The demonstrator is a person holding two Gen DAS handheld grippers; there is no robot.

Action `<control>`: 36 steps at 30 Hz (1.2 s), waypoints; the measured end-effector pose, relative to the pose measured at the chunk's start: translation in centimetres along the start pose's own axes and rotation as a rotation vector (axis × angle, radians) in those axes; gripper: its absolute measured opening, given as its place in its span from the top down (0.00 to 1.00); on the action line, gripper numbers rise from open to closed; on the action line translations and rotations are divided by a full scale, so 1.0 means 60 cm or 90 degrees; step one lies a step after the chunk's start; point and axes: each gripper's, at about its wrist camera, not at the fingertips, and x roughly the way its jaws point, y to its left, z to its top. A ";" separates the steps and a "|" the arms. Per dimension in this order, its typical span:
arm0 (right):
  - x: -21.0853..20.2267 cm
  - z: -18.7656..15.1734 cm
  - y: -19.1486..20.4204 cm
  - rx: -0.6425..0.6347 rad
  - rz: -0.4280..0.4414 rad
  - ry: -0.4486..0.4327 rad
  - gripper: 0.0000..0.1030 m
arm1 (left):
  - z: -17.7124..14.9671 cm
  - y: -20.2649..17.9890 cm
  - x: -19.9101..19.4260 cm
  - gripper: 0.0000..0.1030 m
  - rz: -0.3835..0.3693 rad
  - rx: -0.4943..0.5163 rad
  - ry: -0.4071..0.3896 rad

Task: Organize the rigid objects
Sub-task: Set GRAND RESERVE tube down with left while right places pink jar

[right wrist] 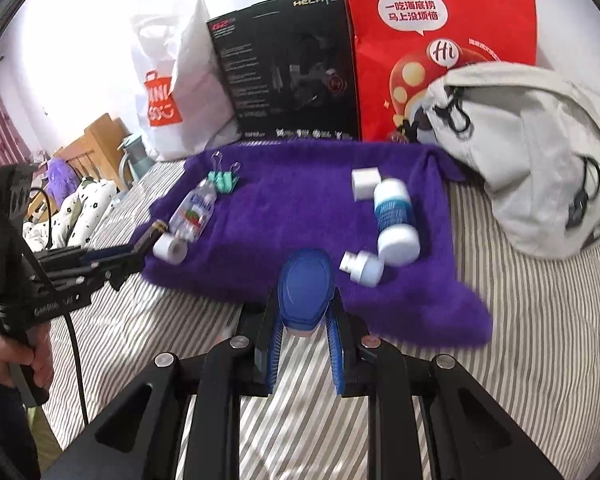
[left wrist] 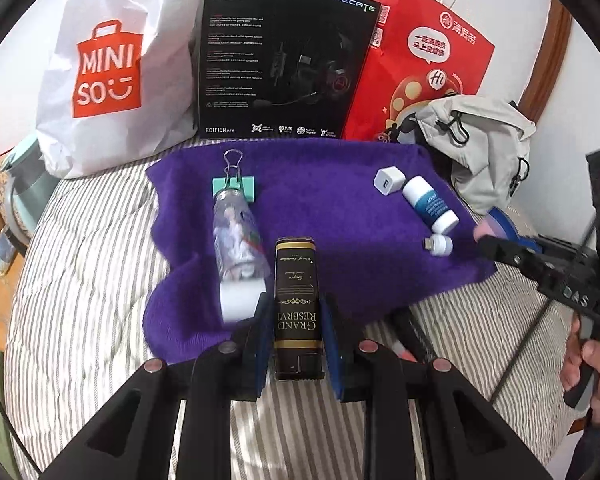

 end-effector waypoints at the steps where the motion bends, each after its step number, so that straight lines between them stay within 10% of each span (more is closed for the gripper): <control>1: 0.008 0.011 -0.005 0.000 -0.001 0.001 0.80 | 0.005 0.001 0.006 0.78 0.000 -0.001 0.002; 16: 0.162 0.085 -0.026 -0.026 -0.016 0.075 0.80 | 0.027 0.016 0.059 0.78 0.001 -0.008 0.029; 36: 0.195 0.073 -0.016 -0.080 -0.047 0.117 0.77 | 0.031 0.033 0.057 0.78 -0.002 -0.013 0.028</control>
